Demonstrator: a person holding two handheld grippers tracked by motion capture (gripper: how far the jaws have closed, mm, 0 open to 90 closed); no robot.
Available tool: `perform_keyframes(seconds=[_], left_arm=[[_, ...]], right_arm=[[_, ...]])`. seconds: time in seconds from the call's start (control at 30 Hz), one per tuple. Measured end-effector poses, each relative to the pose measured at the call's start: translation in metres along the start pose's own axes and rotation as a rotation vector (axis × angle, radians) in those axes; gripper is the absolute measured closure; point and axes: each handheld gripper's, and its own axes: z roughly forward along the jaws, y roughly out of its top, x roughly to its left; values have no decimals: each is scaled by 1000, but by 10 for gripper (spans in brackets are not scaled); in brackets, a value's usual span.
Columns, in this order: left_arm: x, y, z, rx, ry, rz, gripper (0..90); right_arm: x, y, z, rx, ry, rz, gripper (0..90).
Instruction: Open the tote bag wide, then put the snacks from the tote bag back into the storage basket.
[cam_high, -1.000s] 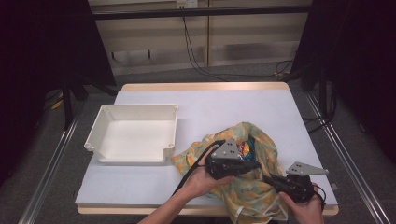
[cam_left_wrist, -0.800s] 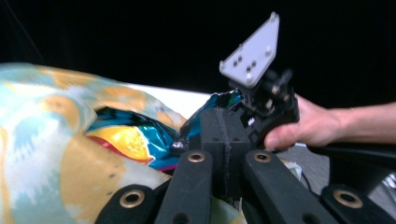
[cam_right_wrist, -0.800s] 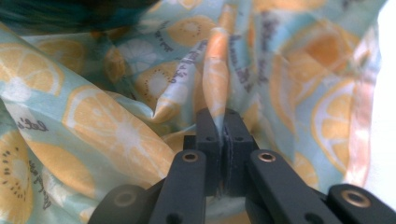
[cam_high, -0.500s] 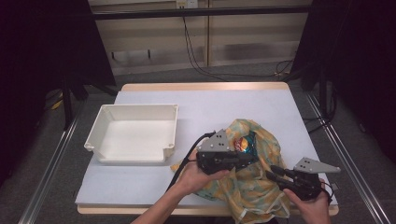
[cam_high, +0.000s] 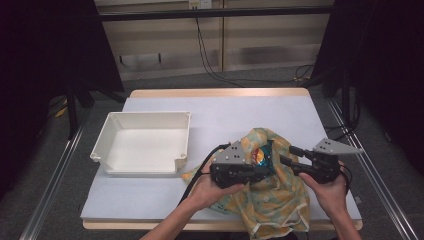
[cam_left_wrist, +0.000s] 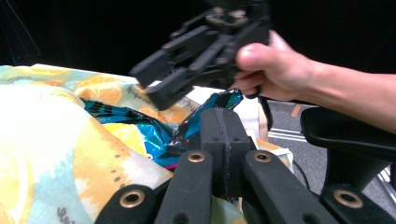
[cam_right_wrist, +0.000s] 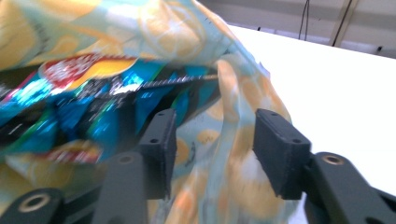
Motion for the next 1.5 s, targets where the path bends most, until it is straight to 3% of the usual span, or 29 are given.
perform_keyframes(seconds=[0.27,0.4,0.57,0.7,0.9,1.0,1.2,1.5], left_arm=[[1,0,-5,-2,-7,5,900],[2,0,-10,-10,-7,3,900],[4,1,-16,-17,-5,2,900],[5,3,-20,-23,-10,4,900],[6,10,-26,-40,-4,14,900],[9,18,-30,-84,-8,2,900],[21,34,-28,-112,11,-18,900],[42,53,-30,-154,56,-50,900]], right_arm=[[-8,11,31,41,16,-1,460],[-17,16,43,45,17,16,584],[-26,18,54,43,43,48,817],[-29,20,61,45,59,51,900],[-41,26,72,47,50,77,900],[-44,25,76,50,54,87,900],[-37,26,78,56,87,71,900],[-37,31,79,56,90,74,900]])
